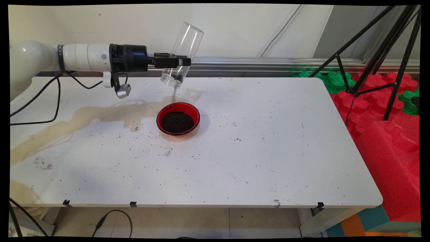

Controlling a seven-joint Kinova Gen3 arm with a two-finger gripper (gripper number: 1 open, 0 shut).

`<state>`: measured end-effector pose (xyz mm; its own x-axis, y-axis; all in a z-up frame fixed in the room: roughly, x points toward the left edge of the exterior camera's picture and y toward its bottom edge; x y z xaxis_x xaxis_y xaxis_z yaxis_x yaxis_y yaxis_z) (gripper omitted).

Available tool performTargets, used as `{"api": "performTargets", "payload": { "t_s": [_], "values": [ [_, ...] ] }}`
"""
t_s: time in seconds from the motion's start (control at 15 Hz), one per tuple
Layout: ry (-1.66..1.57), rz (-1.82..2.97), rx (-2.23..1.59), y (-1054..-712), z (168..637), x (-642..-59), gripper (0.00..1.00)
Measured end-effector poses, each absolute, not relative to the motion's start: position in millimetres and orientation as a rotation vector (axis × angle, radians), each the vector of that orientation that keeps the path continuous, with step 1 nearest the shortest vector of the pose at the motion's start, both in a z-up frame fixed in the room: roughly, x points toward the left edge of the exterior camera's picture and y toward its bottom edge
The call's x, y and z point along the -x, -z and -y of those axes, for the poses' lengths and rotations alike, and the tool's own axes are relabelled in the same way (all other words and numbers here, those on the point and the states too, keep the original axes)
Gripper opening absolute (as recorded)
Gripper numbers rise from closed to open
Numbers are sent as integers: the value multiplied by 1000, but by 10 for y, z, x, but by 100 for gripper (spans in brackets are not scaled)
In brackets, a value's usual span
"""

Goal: Pour the black seasoning powder in the red bowl

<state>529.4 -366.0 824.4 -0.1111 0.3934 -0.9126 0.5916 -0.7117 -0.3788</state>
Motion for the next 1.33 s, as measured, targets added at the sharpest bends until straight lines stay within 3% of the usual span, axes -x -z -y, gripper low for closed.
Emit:
{"api": "performTargets", "payload": {
  "t_s": [1.33],
  "values": [
    [1951,-962,-1963,-8400,3555,-5321,0]
  ]
}}
